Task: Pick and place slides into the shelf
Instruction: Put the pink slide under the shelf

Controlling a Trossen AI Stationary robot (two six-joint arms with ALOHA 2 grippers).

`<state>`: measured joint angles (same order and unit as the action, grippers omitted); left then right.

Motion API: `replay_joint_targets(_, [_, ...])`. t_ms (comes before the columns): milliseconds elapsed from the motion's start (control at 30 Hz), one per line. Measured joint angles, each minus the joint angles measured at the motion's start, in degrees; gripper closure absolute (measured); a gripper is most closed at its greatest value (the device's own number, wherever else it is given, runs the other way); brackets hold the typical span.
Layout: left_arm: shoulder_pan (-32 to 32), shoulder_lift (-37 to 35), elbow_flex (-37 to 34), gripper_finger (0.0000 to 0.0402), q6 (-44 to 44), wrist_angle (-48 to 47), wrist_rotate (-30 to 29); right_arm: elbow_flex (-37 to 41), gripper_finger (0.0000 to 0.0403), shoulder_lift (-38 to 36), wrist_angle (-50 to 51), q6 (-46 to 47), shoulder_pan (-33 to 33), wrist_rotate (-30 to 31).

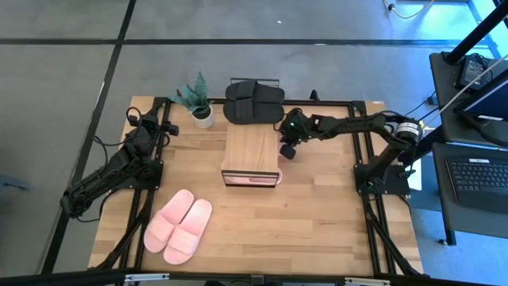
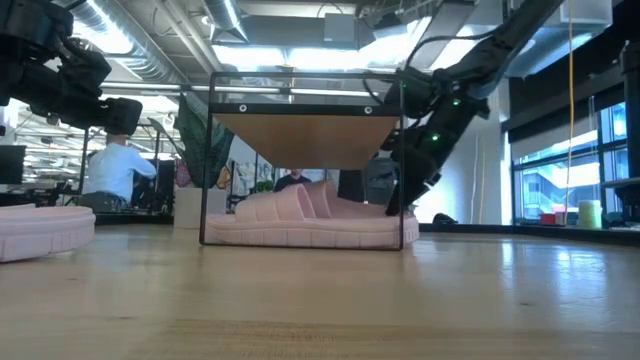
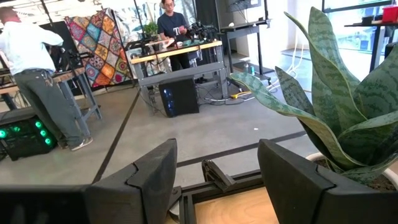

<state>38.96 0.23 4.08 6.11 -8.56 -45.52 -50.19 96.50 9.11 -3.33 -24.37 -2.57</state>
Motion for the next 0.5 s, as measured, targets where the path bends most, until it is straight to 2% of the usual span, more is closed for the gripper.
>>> replay_joint_targets(167, [0.0, 0.0, 0.0, 0.0185, 0.0, 0.0, 0.0, -2.8, 0.0392, 3.3, 2.3, 0.1, 0.3, -0.8])
replay_joint_targets(367, [0.0, 0.0, 0.0, 0.0185, 0.0, 0.0, 0.0, -2.9, 0.0392, 3.0, 2.8, 4.4, 0.6, -1.6])
replay_joint_targets(500, [0.0, 0.0, 0.0, 0.0185, 0.0, 0.0, 0.0, -2.9, 0.0392, 3.0, 2.8, 6.8, 0.6, -4.7])
